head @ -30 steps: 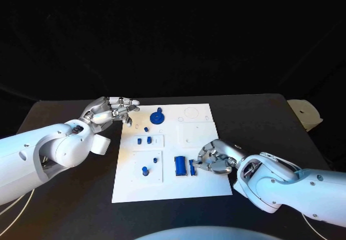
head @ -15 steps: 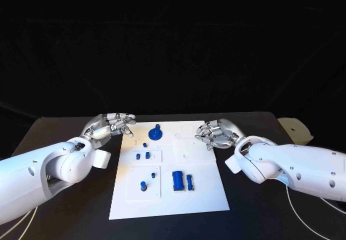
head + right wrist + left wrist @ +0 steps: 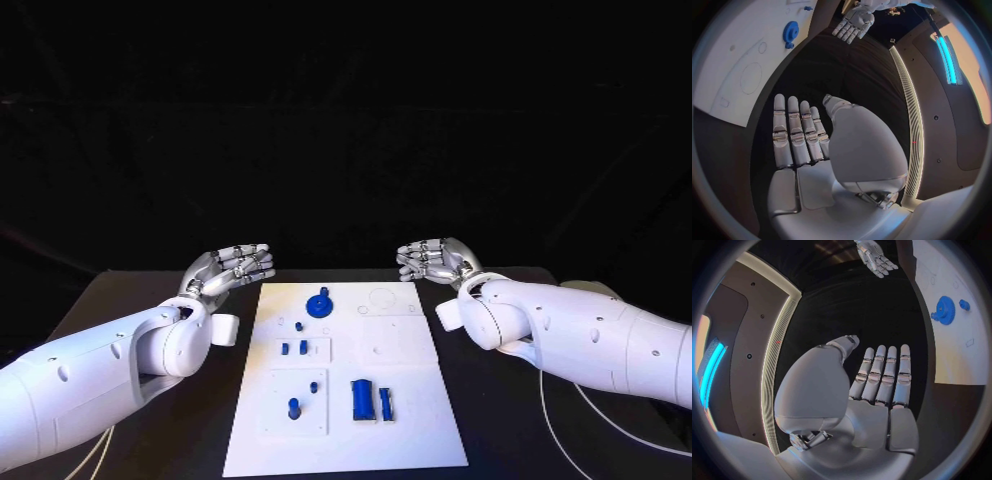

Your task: Assemble the parts on the task board

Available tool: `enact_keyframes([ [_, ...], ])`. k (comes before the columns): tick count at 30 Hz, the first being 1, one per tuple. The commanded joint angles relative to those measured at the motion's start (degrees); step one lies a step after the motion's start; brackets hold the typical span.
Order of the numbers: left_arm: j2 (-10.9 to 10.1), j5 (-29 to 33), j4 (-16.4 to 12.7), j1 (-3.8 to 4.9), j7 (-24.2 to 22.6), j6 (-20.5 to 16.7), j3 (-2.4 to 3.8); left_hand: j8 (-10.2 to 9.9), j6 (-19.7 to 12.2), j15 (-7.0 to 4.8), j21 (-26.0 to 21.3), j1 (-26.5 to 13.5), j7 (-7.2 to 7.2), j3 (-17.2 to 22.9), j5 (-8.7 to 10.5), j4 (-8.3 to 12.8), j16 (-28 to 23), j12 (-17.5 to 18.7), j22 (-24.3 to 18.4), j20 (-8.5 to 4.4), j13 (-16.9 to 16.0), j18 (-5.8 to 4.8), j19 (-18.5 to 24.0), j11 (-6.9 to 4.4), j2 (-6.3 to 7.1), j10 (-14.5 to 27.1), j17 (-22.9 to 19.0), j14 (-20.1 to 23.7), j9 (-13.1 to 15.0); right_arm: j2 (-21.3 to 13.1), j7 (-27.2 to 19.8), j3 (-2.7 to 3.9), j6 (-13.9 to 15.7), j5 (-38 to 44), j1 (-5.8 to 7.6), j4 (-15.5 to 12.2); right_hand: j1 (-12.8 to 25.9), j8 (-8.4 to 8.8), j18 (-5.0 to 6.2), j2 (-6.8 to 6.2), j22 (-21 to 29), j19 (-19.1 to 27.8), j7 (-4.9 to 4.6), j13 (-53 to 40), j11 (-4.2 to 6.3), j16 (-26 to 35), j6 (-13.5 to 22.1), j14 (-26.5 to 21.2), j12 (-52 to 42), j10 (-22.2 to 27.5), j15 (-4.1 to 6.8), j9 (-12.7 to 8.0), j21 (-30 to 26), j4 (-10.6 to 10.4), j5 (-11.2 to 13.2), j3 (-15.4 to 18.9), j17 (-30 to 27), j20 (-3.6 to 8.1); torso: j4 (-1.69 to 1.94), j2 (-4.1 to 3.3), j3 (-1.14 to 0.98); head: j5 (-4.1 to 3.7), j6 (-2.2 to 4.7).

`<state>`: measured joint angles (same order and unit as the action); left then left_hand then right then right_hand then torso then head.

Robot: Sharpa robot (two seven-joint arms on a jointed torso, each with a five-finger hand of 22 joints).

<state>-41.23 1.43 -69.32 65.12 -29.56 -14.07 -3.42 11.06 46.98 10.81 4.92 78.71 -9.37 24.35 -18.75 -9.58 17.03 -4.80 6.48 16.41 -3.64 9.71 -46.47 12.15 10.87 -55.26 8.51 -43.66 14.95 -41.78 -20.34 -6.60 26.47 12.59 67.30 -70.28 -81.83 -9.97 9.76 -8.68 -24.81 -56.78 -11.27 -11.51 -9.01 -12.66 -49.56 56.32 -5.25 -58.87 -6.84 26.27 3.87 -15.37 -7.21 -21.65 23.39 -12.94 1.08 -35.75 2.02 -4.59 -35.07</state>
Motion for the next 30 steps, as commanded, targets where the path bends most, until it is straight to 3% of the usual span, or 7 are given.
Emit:
enact_keyframes([
  [1, 0.99, 1.46, 1.06, -0.08, -2.64, -2.96, 0.10, -0.19, -0.29, -0.03, -0.57, 0.70, 0.03, -0.33, 0.21, 0.02, -0.76, 0.53, -0.46, 0.24, 0.04, -0.14, 0.13, -0.09, 0.02, 0.48, -0.29, 0.39, -0.14, 0.64, -3.34, 0.05, -4.29, -3.30, -0.03, 1.14, 0.26, 0.44, 0.79, 0.51, 1.59, -0.12, -0.01, 1.31, 0.04, 0.81, -0.57, 0.62, 0.56, -0.62, -0.09, -0.42, -0.26, 0.31, 0.17, 0.07, -0.90, -0.22, 0.33, 0.24, -0.45, 0.81, 0.13],
  [2, 0.65, 0.26, 0.71, -0.04, -0.35, -0.60, 0.03, -11.06, -46.98, -10.81, -4.92, -23.52, 9.37, -24.35, 18.75, 9.58, -17.03, 4.80, -6.48, -16.41, 3.64, -9.71, 46.47, -12.15, -10.87, 55.26, -8.51, 43.66, -14.95, 0.42, -0.53, 0.02, -0.66, -0.77, 0.01, 0.69, 24.56, 9.97, -9.76, 8.68, 24.81, 56.78, 11.27, 11.51, 9.01, 12.66, 49.56, -56.32, 5.25, 17.43, 6.84, -26.27, -3.87, 15.37, 7.21, 21.65, -23.39, 12.94, 0.10, 0.09, -0.13, 0.38, 0.10],
  [4, 0.62, 0.25, 0.53, -0.08, -0.35, -0.84, 0.05, -11.06, -46.98, -10.81, -4.92, -24.74, 9.37, -24.35, 18.75, 9.58, -17.03, 4.80, -6.48, -16.41, 3.64, -9.71, 46.47, -12.15, -10.87, 55.26, -8.51, 43.66, -14.95, 0.38, -0.64, 0.10, -0.44, -0.91, -0.08, 0.45, 26.19, 9.97, -9.76, 8.68, 24.81, 56.78, 11.27, 11.51, 9.01, 12.66, 49.56, -56.32, 5.25, 18.25, 6.84, -26.27, -3.87, 15.37, 7.21, 21.65, -23.39, 12.94, 0.07, 0.21, -0.18, 0.49, 0.11],
  [5, 0.58, 0.23, 0.33, -0.13, -0.35, -1.13, 0.09, -11.06, -46.98, -10.81, -4.92, -26.64, 9.37, -24.35, 18.75, 9.58, -17.03, 4.80, -6.48, -16.41, 3.64, -9.71, 46.47, -12.15, -10.87, 55.26, -8.51, 43.66, -14.95, 0.34, -0.76, 0.19, -0.18, -1.08, -0.18, 0.16, 28.23, 9.97, -9.76, 8.68, 24.81, 56.78, 11.27, 11.51, 9.01, 12.66, 49.56, -56.32, 5.25, 58.87, 6.84, -26.27, -3.87, 15.37, 7.21, 21.65, -23.39, 12.94, 0.03, 0.35, -0.24, 0.63, 0.13],
  [11, -0.07, -0.03, -3.03, -0.90, -0.33, -5.76, 0.62, -11.06, -46.98, -10.81, -4.92, -38.42, 9.37, -24.35, 18.75, 9.58, -17.03, 4.80, -6.48, -16.41, 3.64, -9.71, 46.47, -12.15, -10.87, 55.26, -8.51, 43.66, -14.95, -0.42, -2.79, 1.69, 3.98, -3.77, -1.80, -4.47, 40.33, 9.97, -9.76, 8.68, 24.81, 56.78, 11.27, 11.51, 9.01, 12.66, 49.56, -56.32, 5.25, 58.87, 6.84, -26.27, -3.87, 15.37, 7.21, 21.65, -23.39, 12.94, -0.57, 2.65, -1.21, 2.78, 0.44],
  [12, -0.23, -0.10, -3.85, -1.09, -0.33, -6.89, 0.75, -11.06, -46.98, -10.81, -4.92, -78.71, 9.37, -24.35, 18.75, 9.58, -17.03, 4.80, -6.48, -16.41, 3.64, -9.71, 46.47, -12.15, -10.87, 55.26, -8.51, 43.66, -14.95, -0.61, -3.29, 2.06, 5.00, -4.42, -2.20, -5.60, 81.83, 9.97, -9.76, 8.68, 24.81, 56.78, 11.27, 11.51, 9.01, 12.66, 49.56, -56.32, 5.25, 58.87, 6.84, -26.27, -3.87, 15.37, 7.21, 21.65, -23.39, 12.94, -0.69, 3.08, -1.39, 3.19, 0.49],
  [30, -3.39, -1.40, -20.26, -4.87, -0.24, -29.54, 3.36, -11.06, -46.98, -10.81, -4.92, -78.71, 9.37, -24.35, 18.75, 9.58, -17.03, 4.80, -6.48, -16.41, 3.64, -9.71, 46.47, -12.15, -10.87, 55.26, -8.51, 43.66, -14.95, -2.92, -9.45, 6.60, 17.64, -12.59, -7.14, -19.68, 81.83, 9.97, -9.76, 8.68, 24.81, 56.78, 11.27, 11.51, 9.01, 12.66, 49.56, -56.32, 5.25, 58.87, 6.84, -26.27, -3.87, 15.37, 7.21, 21.65, -23.39, 12.94, -1.08, 4.57, -2.02, 4.59, 0.69],
])
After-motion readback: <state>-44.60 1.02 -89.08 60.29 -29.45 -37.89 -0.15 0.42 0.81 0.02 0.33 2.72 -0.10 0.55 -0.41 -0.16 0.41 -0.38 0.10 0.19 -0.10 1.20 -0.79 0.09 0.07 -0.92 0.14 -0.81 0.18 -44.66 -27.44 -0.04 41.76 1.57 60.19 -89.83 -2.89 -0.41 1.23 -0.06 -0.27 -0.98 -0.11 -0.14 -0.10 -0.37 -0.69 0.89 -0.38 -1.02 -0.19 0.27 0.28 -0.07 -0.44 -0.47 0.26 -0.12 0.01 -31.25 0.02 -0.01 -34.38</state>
